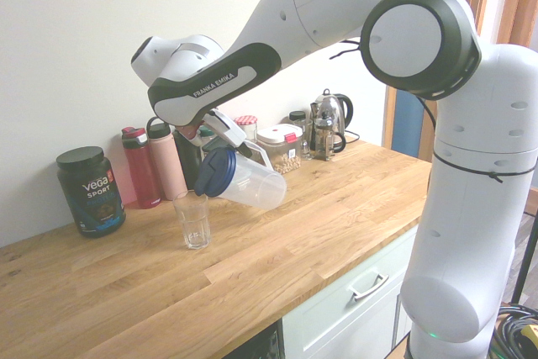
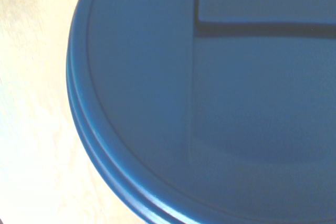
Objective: Pour me some water
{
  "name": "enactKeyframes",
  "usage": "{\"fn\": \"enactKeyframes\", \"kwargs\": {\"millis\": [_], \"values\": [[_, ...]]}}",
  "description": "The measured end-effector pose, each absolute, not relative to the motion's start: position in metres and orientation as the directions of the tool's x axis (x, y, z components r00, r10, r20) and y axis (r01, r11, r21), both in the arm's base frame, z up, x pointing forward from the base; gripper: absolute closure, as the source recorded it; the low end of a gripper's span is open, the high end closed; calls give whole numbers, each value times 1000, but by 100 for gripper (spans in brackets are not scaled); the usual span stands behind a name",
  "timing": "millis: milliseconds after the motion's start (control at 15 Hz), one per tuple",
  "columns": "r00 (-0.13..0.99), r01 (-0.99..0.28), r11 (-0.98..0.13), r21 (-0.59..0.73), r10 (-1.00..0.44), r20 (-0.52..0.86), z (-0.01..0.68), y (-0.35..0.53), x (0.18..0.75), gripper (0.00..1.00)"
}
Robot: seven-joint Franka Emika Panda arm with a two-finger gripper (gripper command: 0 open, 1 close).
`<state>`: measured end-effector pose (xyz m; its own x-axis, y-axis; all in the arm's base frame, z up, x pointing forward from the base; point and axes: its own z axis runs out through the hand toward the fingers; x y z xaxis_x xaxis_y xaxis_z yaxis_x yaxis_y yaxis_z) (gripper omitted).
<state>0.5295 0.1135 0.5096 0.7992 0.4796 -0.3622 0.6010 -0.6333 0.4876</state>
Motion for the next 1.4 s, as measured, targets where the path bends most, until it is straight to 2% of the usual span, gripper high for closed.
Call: {"fn": "enactKeyframes", "kwargs": {"millis": [133, 333, 533, 867, 1067, 1400], "values": [[813, 582, -672, 457, 481, -329, 521, 114, 528, 100], [861, 507, -794, 335, 450, -237, 591, 89, 512, 100], [919, 388, -895, 219, 357, -168, 641, 49, 490, 100], [984, 144, -987, 67, 136, -111, 662, -20, 459, 100], [996, -28, -999, -24, -26, -82, 632, -91, 430, 100], [954, -298, -945, -134, -299, -15, 505, -134, 432, 100]]}}
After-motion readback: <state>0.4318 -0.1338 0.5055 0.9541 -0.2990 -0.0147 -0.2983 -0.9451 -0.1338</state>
